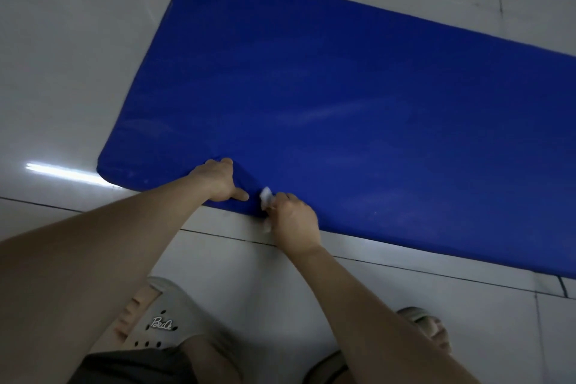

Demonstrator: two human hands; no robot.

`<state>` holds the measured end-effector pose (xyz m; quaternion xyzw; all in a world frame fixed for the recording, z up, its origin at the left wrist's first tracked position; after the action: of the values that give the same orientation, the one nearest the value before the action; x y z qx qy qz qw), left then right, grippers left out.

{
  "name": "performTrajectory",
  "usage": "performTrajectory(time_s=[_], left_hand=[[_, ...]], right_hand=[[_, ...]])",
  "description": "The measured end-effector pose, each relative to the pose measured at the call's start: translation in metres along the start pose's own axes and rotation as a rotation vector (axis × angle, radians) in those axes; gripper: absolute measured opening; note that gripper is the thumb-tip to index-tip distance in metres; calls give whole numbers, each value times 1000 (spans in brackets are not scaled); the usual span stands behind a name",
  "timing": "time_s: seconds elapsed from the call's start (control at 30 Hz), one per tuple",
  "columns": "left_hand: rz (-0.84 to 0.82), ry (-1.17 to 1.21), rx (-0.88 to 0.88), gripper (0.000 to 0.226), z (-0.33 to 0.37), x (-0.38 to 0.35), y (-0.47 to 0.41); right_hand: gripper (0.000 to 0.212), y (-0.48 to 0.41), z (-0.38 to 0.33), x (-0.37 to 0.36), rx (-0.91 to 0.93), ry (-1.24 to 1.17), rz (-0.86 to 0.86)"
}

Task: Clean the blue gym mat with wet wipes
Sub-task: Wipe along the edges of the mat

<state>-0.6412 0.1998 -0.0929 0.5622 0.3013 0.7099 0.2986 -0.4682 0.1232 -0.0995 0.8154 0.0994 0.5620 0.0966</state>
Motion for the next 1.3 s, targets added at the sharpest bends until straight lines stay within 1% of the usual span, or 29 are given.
performTrajectory(time_s=[0.07, 0.13, 0.2, 0.27, 0.33, 0.4, 0.47, 0.53, 0.6, 0.67, 0.73, 0.8, 0.87, 0.93, 0.97, 1.03, 1.07, 1.13, 1.23, 1.3], left_hand=[[-4, 17, -7, 82, -1, -1, 1], [-5, 27, -9, 81, -1, -3, 1], [8, 22, -16, 81, 0, -2, 2], [4, 25, -18, 82, 1, -2, 2], [10, 20, -12, 84, 1, -1, 2], [10, 14, -10, 84, 0, -2, 1], [12, 6, -6, 84, 0, -3, 0], [15, -15, -6, 84, 0, -2, -1], [15, -23, -2, 85, 0, -2, -1], [15, -17, 4, 85, -1, -1, -2], [4, -6, 2, 85, -2, -1, 0], [-6, 9, -2, 86, -2, -1, 0], [-8, 18, -10, 86, -1, -2, 1], [-6, 16, -16, 87, 0, -2, 2], [-2, 17, -17, 86, 1, -2, 1], [6, 18, -16, 86, 1, -1, 1], [9, 18, -14, 85, 0, -1, 1], [9, 18, -9, 85, -1, -2, 0], [16, 3, -5, 84, -3, -2, -1], [25, -8, -4, 86, -3, -2, -2]], right_hand=[[16, 18, 47, 16, -88, -5, 57], [15, 43, 104, 35, -210, -38, 144], [16, 65, 144, 51, -327, -71, 213], [21, 73, 152, 52, -425, -107, 228], [16, 64, 132, 39, -472, -179, 226], [11, 51, 96, 20, -471, -226, 186], [13, 37, 56, 4, -422, -264, 120], [14, 24, 17, -5, -302, -251, 61], [15, 13, -10, -10, -162, -179, 12], [13, 8, -10, -11, -110, -109, -15], [14, 13, 15, -1, -121, -51, 22], [19, 27, 64, 17, -229, -41, 87], [22, 49, 125, 38, -405, -50, 156], [25, 72, 172, 57, -602, -86, 209], [28, 79, 182, 62, -674, -114, 228], [29, 80, 174, 59, -733, -160, 249], [23, 75, 161, 52, -722, -182, 241], [17, 58, 118, 32, -617, -178, 183], [21, 29, 40, 2, -388, -197, 93], [15, 16, 1, -8, -225, -184, 32]])
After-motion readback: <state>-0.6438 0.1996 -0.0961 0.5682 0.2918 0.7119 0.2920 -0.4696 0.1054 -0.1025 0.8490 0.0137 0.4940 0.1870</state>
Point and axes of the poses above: each hand's wrist, its own y-axis away from the middle knuckle, its own x-axis out of the back of the hand, z = x × y, the point moved 5 cm from there along -y, towards the middle knuckle, and after that the axes turned 6 degrees about -x, right-handed, at the moved point
